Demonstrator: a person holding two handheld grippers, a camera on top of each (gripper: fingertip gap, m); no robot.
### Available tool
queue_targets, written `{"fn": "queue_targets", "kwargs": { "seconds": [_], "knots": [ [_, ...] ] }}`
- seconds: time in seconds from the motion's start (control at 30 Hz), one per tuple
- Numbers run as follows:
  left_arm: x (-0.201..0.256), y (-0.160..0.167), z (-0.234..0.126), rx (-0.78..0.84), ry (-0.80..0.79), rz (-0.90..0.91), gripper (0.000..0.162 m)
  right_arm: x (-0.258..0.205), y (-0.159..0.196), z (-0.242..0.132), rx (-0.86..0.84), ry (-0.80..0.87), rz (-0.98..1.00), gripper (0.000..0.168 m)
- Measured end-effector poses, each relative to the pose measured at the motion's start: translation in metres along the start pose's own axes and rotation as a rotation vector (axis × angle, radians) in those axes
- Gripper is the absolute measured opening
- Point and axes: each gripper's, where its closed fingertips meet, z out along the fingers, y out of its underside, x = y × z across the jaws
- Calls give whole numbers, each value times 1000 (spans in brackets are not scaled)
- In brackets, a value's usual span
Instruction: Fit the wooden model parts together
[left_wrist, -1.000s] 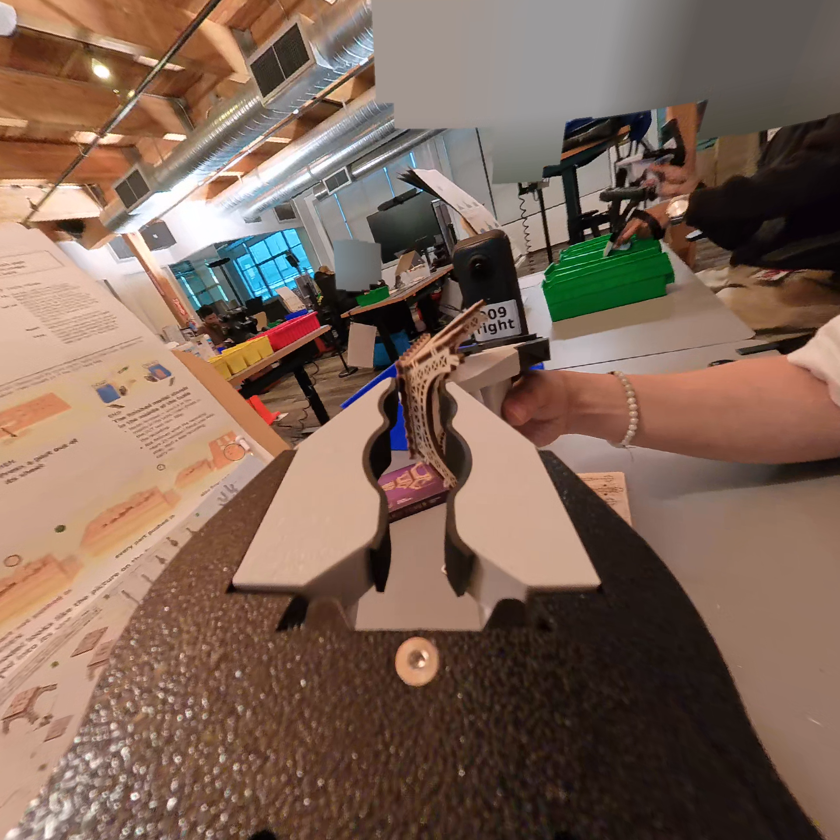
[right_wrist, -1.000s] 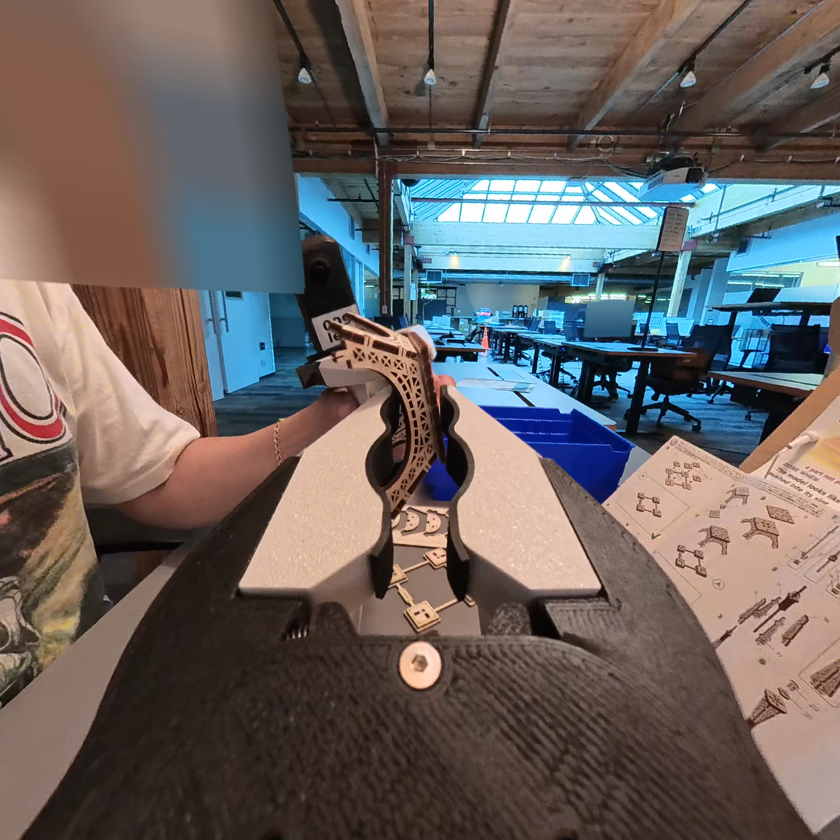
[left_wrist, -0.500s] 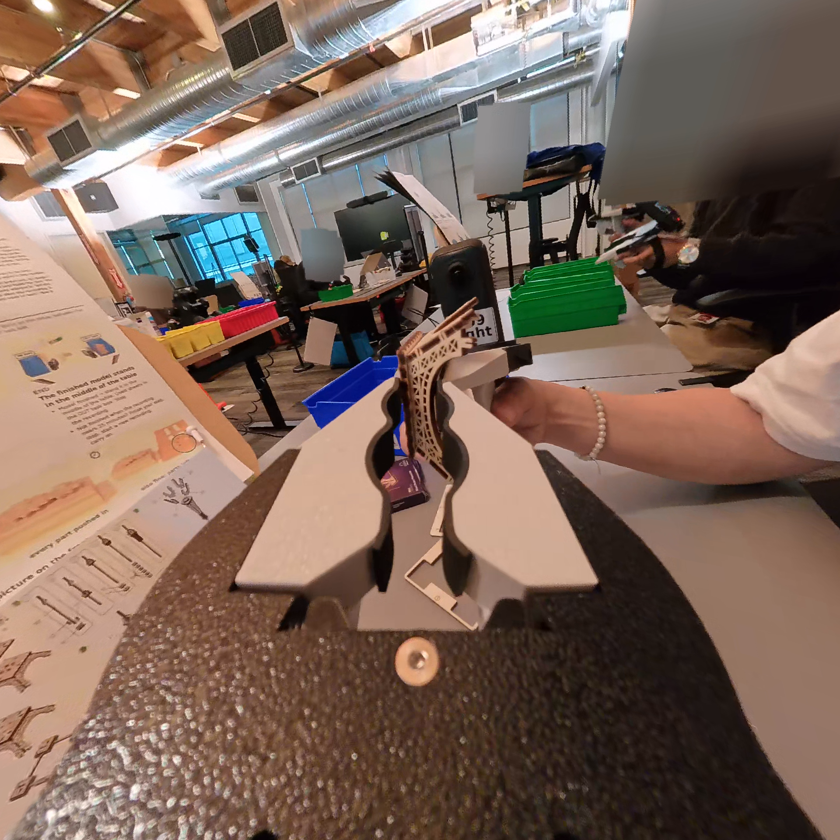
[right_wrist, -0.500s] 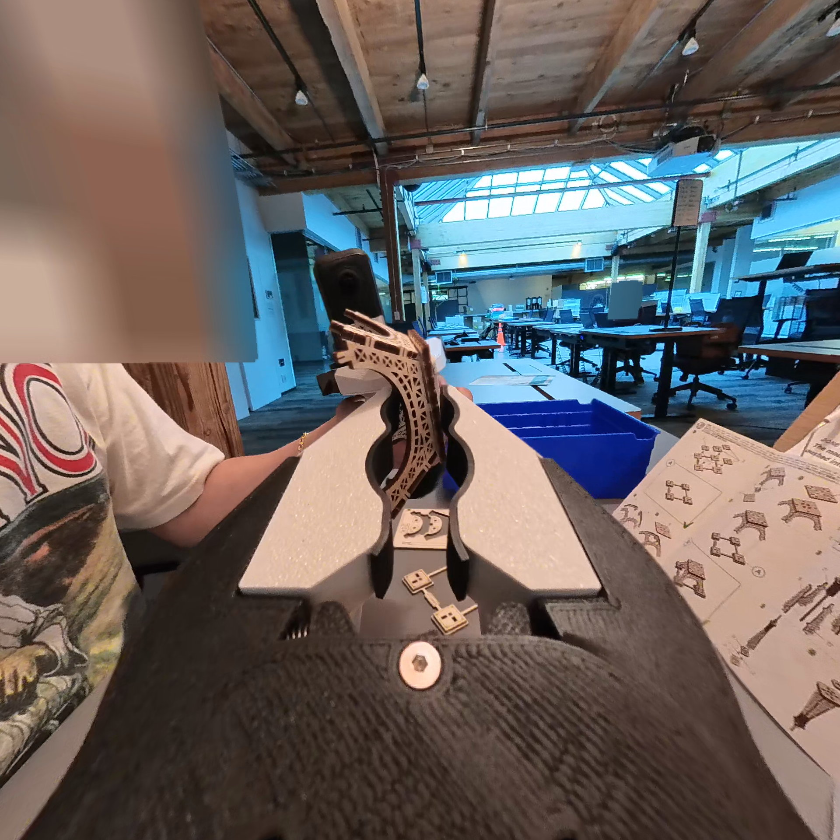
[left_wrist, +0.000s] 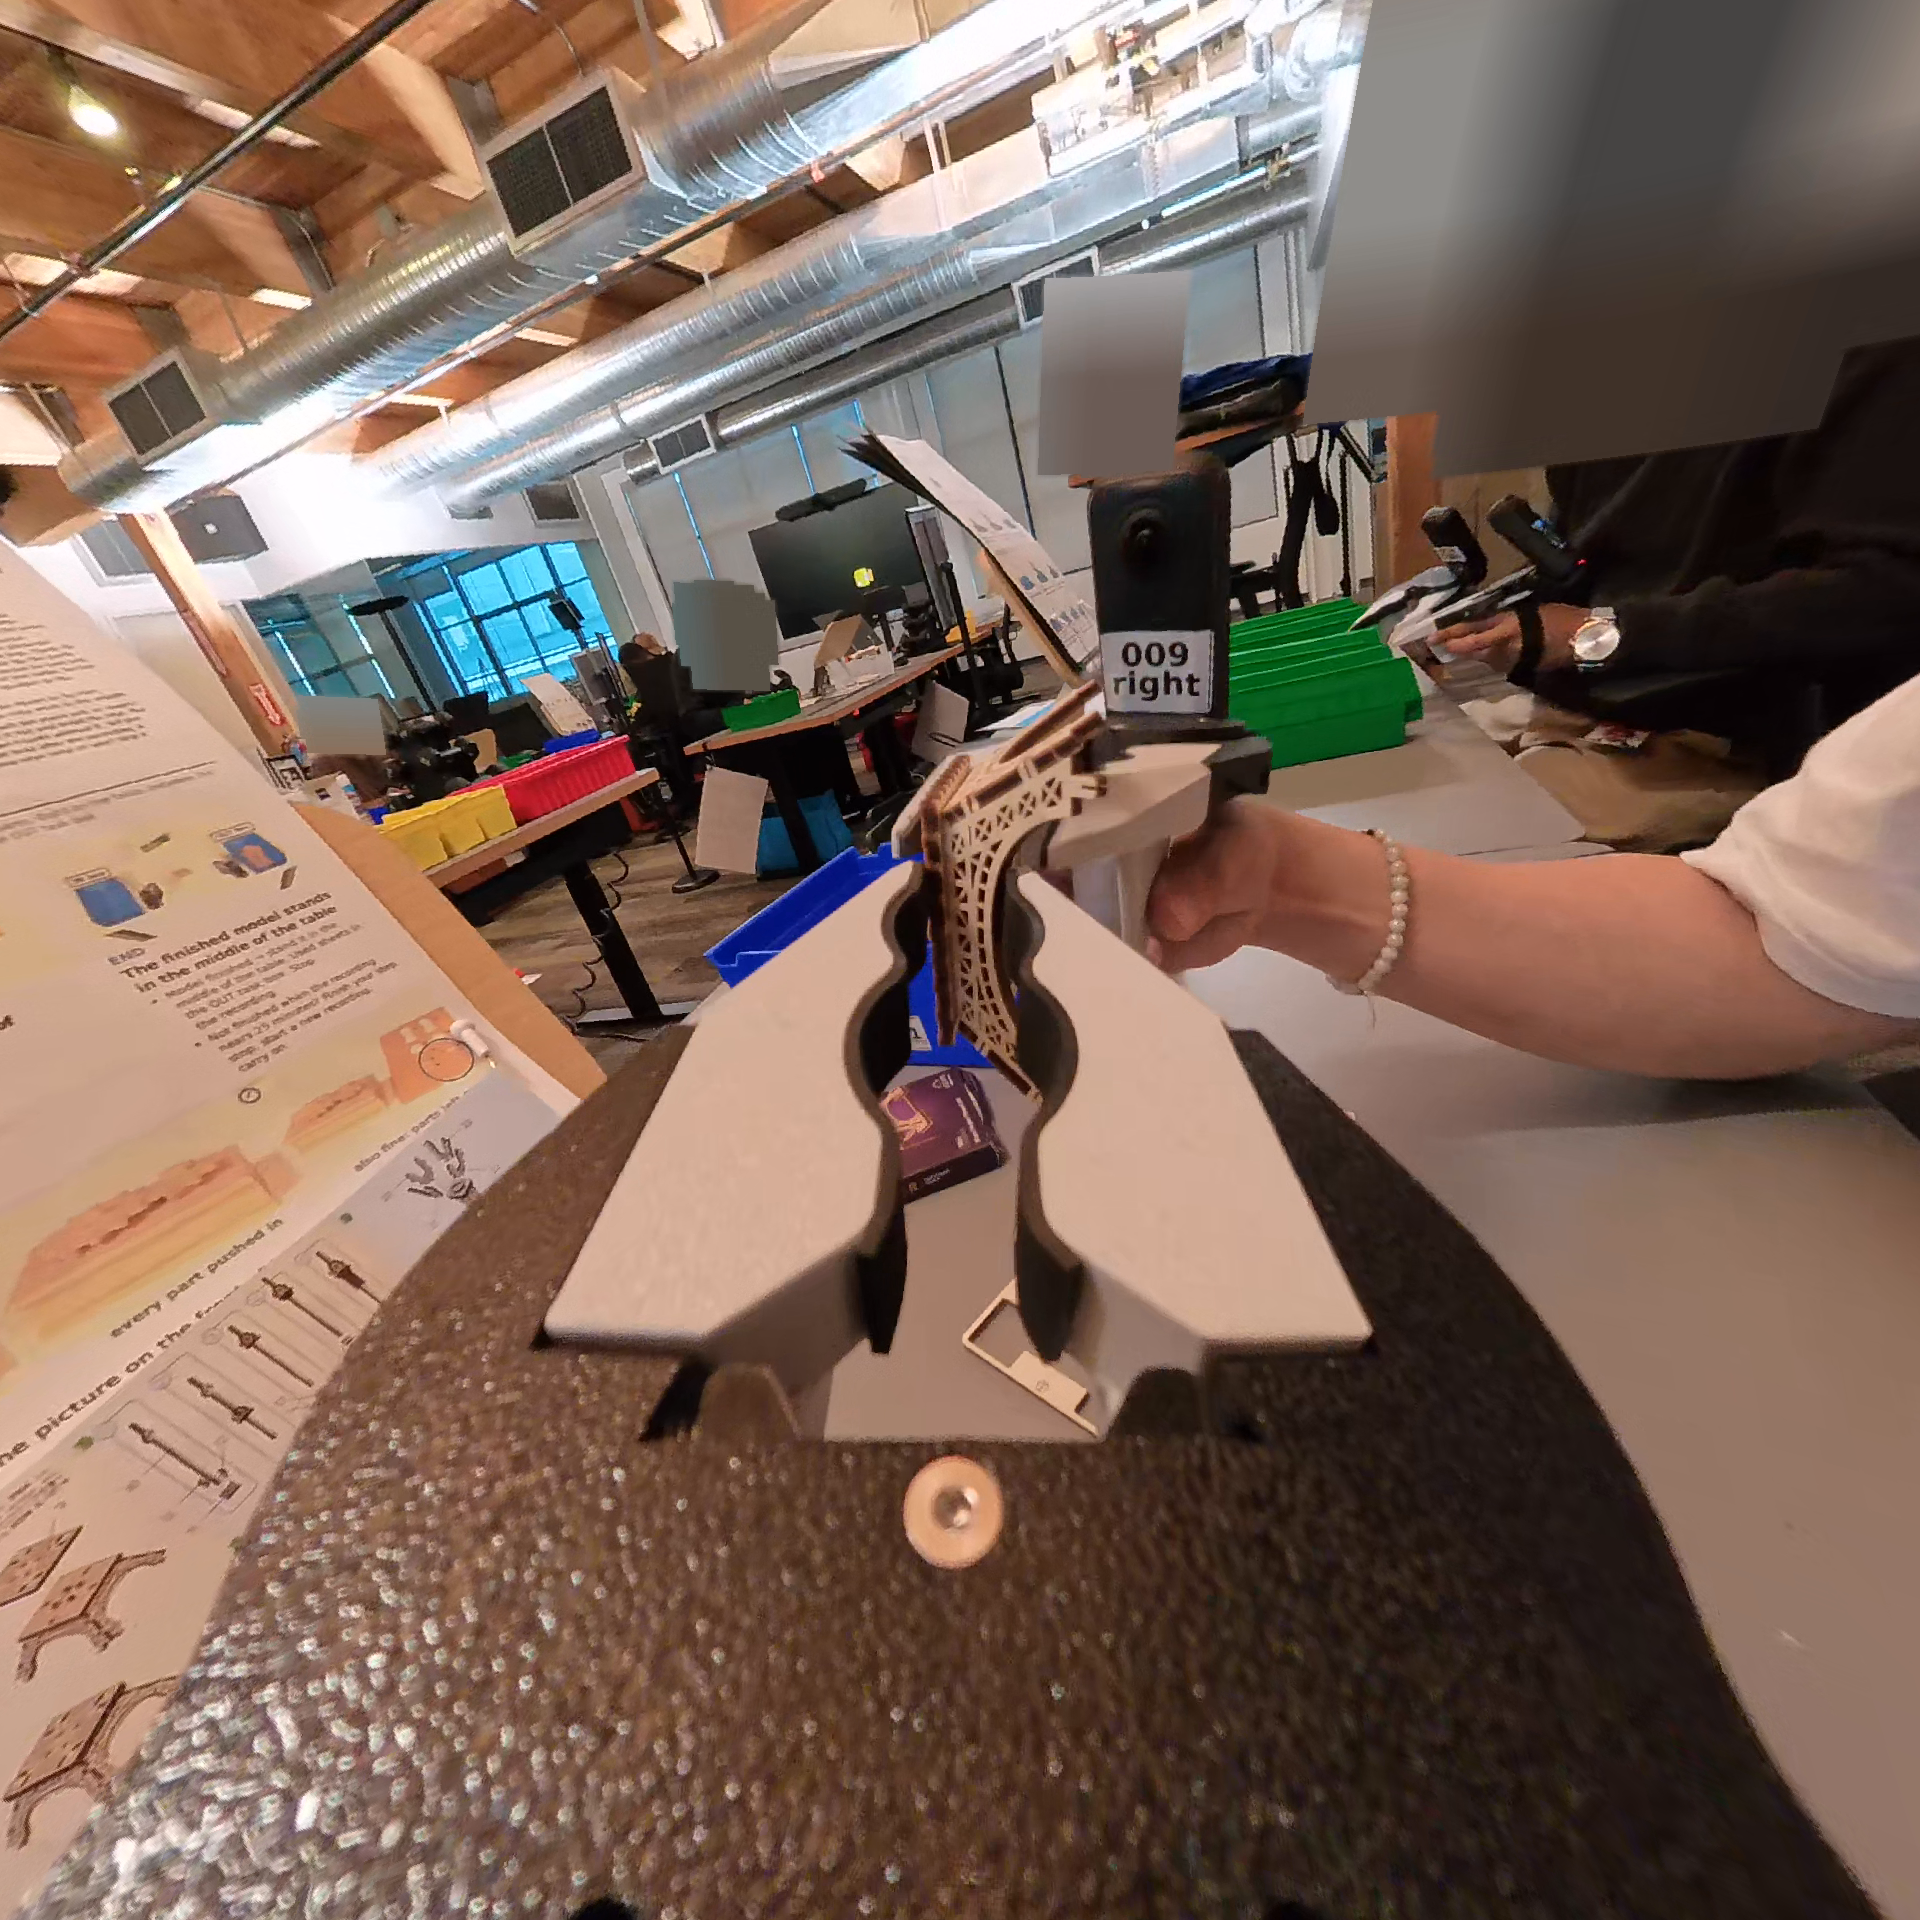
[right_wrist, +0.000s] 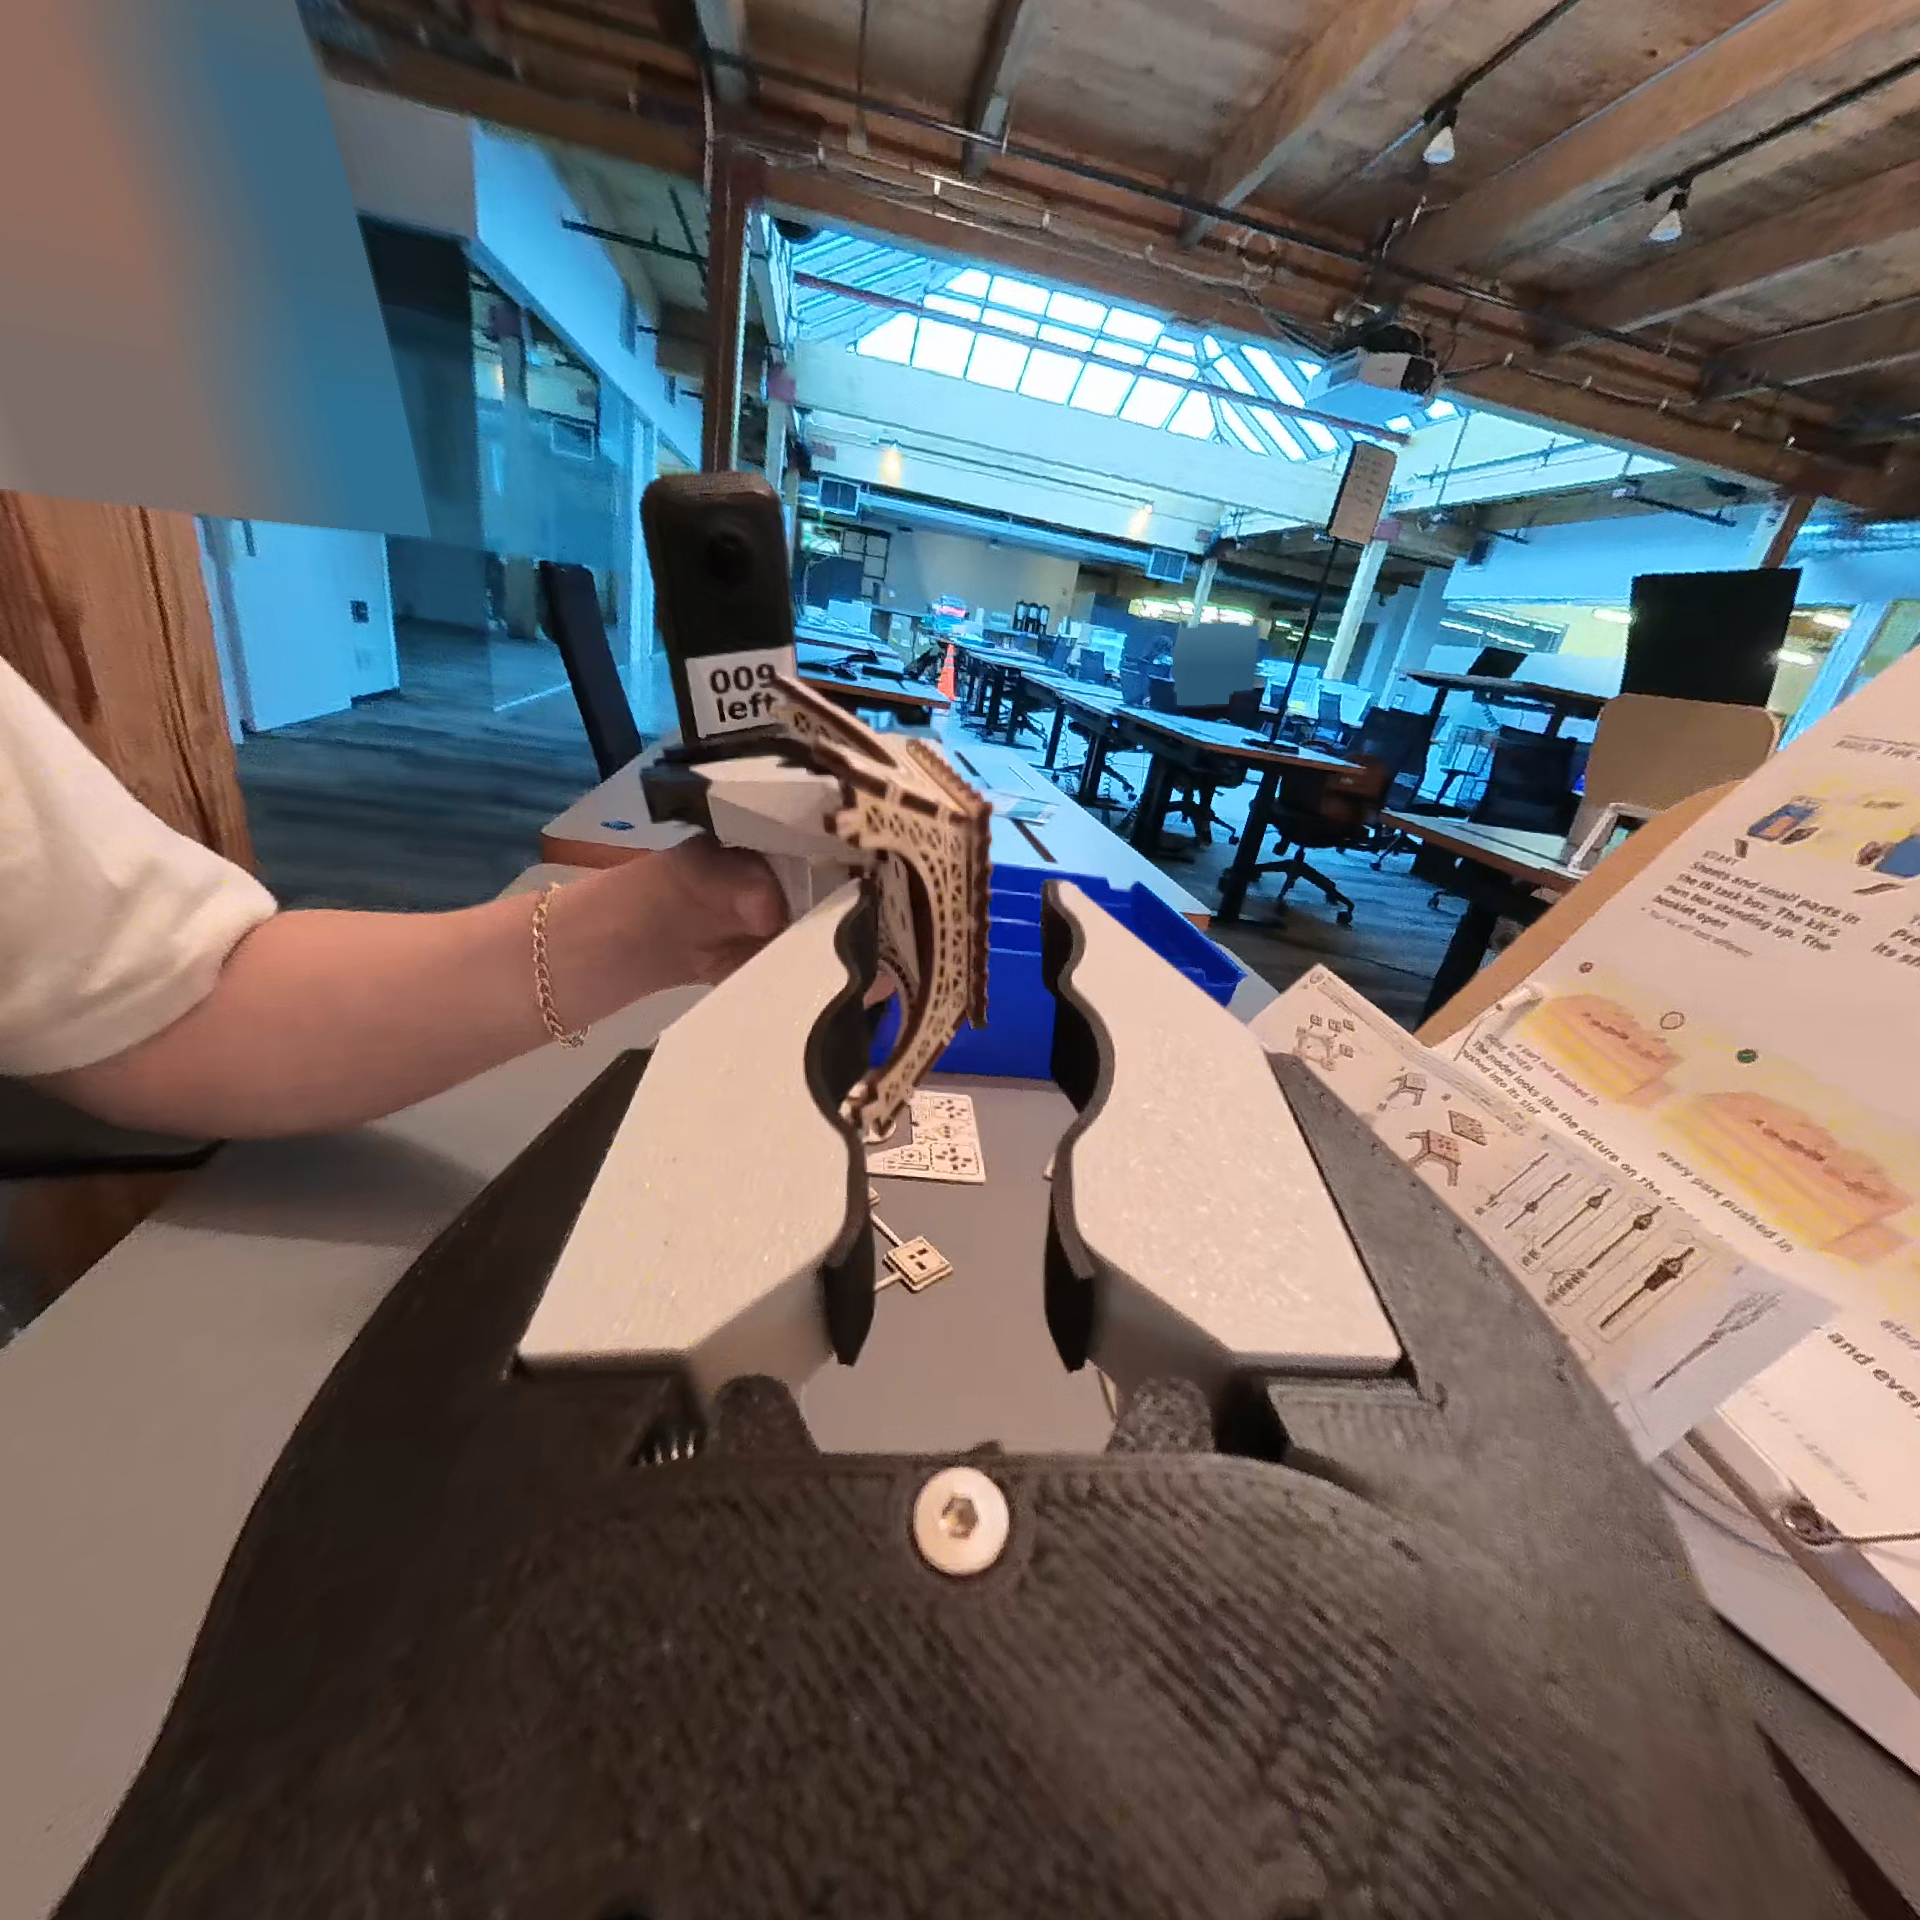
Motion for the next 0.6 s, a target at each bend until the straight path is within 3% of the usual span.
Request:
{"fn": "queue_targets", "kwargs": {
  "seconds": [0.23, 0.6],
  "knots": [
    [0, 0, 0, 15, 14, -1, 11, -3, -2, 3, -28, 11, -35, 14],
    [-2, -2, -1, 18, 5, 12, 11, -1, -5, 5, -21, 39, -43, 15]
  ]
}}
